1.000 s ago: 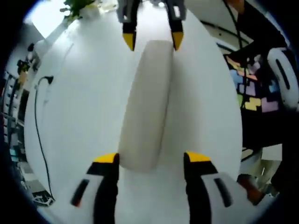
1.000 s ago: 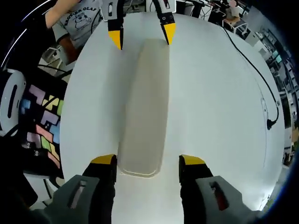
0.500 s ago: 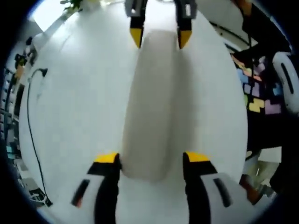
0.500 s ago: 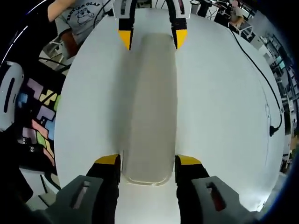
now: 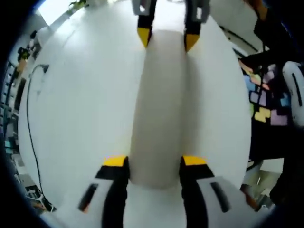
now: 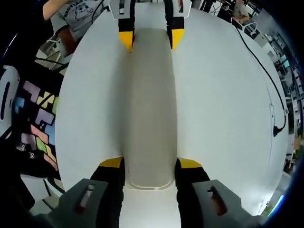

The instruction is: Arrange the utensils inside the cutlery case until each visible utensil rests in its matching compartment.

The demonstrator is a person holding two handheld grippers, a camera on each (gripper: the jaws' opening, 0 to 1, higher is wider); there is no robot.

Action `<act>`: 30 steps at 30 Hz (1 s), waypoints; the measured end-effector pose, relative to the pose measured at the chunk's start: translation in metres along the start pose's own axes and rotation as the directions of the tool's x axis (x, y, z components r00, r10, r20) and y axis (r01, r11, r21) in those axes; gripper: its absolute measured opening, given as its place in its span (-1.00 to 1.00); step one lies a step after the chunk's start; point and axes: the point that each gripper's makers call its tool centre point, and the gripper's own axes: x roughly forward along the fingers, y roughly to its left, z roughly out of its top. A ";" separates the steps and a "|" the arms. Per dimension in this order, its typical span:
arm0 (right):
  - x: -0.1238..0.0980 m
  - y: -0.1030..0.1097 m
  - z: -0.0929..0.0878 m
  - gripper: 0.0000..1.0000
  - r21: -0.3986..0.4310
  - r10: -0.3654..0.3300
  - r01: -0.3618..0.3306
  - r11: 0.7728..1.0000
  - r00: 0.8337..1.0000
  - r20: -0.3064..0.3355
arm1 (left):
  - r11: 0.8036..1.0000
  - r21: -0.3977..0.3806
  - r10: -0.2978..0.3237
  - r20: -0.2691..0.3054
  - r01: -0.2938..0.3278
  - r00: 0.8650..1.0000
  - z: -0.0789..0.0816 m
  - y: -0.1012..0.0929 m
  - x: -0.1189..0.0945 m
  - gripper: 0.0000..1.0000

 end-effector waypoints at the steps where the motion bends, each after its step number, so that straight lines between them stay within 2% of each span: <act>1: 0.000 0.000 0.000 -0.16 -0.004 0.002 -0.002 1.000 1.000 0.010 | 1.000 0.003 0.000 0.012 0.000 1.000 0.000 0.000 0.000 -0.11; 5: 0.001 0.000 0.001 -0.16 -0.008 0.006 -0.006 1.000 1.000 0.029 | 1.000 0.015 -0.005 0.041 0.005 0.999 0.000 0.001 -0.001 -0.12; 10: 0.002 0.003 0.000 -0.16 -0.011 0.020 -0.020 1.000 0.999 0.042 | 1.000 0.008 -0.011 0.021 0.011 1.000 0.001 -0.002 0.000 -0.12; 14: 0.001 0.001 -0.007 -0.16 -0.029 0.022 -0.021 0.999 0.999 0.036 | 1.000 -0.001 -0.016 0.019 0.016 1.000 0.008 -0.005 0.002 -0.12; 16: -0.003 -0.002 -0.009 -0.16 -0.032 0.027 -0.026 0.999 0.998 0.054 | 1.000 0.002 -0.012 0.013 0.012 1.000 0.012 -0.002 0.002 -0.12; 19: -0.010 -0.010 -0.016 -0.16 -0.023 0.022 -0.020 1.000 0.997 0.070 | 1.000 0.014 -0.005 0.026 0.005 1.000 0.022 0.004 0.000 -0.12; 21: -0.013 -0.018 -0.020 -0.16 -0.020 0.010 -0.008 1.000 0.997 0.081 | 1.000 0.024 0.007 0.009 -0.008 1.000 0.031 0.012 -0.001 -0.13; 28: -0.022 -0.055 -0.038 -0.15 -0.021 -0.057 0.058 0.998 0.997 0.059 | 0.997 0.058 0.060 -0.030 -0.058 0.998 0.056 0.043 -0.003 -0.13; 30: -0.018 -0.061 -0.044 -0.15 -0.020 -0.059 0.060 0.998 0.997 0.041 | 0.996 0.063 0.060 -0.022 -0.058 0.998 0.062 0.049 -0.004 -0.13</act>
